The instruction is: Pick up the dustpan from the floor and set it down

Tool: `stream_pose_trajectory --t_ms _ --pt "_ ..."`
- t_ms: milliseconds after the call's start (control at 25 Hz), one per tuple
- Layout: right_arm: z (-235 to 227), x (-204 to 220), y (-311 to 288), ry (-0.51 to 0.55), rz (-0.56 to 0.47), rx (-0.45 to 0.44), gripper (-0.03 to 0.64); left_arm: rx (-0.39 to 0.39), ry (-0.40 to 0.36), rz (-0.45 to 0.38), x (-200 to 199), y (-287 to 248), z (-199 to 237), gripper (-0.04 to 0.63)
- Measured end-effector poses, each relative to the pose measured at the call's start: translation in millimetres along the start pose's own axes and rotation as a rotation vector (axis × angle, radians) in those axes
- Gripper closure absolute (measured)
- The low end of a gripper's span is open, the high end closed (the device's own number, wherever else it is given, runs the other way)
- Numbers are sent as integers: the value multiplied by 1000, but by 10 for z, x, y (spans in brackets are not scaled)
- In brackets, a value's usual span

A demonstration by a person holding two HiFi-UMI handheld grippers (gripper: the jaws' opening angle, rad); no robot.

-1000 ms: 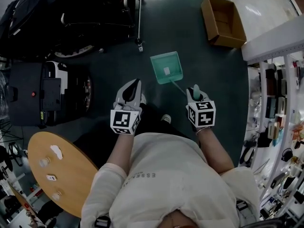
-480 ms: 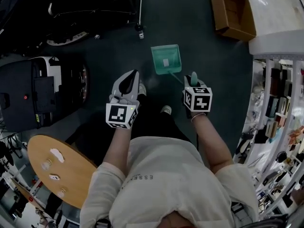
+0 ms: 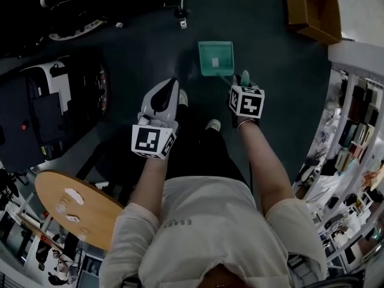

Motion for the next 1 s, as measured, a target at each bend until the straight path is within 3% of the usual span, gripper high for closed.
stream_pose_trajectory --t_ms 320,640,760,880,1000 --pt "-2 -7 -449 -34 10 23 624 15 46 34 200 -87 185 578" --pt "-62 -47 -555 -47 23 22 618 25 29 42 203 -235 261 578" --pt "-59 -46 -553 18 48 62 495 27 25 51 174 -273 236 578" --pt "-49 -49 -495 39 3 94 353 41 27 81 161 -313 210 578" --pt "-31 -92 -333 31 -55 83 344 50 16 83 105 -315 163 578"
Point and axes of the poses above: the fingertips, and each gripper's own axes: y backward along the fingers, z to its left, x out of its underside, the point moved 10 cm from there along y, backward along the fingers, and after that the axes turned 3 degrees about -z, right-handed, at the moved point
